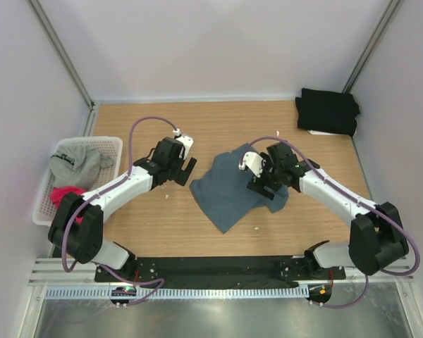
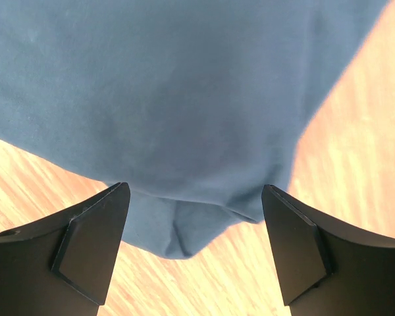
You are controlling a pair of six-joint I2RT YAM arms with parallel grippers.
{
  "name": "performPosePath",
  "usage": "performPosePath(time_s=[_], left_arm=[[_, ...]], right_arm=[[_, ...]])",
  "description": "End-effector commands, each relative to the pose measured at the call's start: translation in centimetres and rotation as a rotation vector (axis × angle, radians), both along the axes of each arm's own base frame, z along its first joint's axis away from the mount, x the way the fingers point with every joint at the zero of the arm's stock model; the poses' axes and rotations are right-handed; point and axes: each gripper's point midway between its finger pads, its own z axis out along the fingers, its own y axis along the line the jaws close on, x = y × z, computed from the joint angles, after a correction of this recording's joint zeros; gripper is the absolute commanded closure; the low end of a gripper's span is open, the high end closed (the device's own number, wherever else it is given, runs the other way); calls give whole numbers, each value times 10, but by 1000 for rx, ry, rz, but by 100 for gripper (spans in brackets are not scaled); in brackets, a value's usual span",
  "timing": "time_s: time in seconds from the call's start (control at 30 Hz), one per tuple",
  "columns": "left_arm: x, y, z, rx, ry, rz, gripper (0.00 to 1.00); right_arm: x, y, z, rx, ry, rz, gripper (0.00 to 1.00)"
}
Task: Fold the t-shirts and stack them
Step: Flatten the tshirt out
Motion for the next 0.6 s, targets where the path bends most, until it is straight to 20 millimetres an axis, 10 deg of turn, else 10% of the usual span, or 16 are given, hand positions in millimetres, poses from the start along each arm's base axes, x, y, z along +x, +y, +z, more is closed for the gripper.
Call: performPosePath(time_s=[0.0, 0.3, 0.57], left_arm=[[9, -5, 15, -40, -27, 15, 0], [11, 0, 13, -19, -37, 32, 0], [9, 2, 13, -18, -38, 35, 1]], right_arm=[[-13, 6, -20, -22, 109, 36, 13], [-20, 15, -26, -21, 124, 62, 16], [-10, 19, -34, -16, 121, 28, 52]])
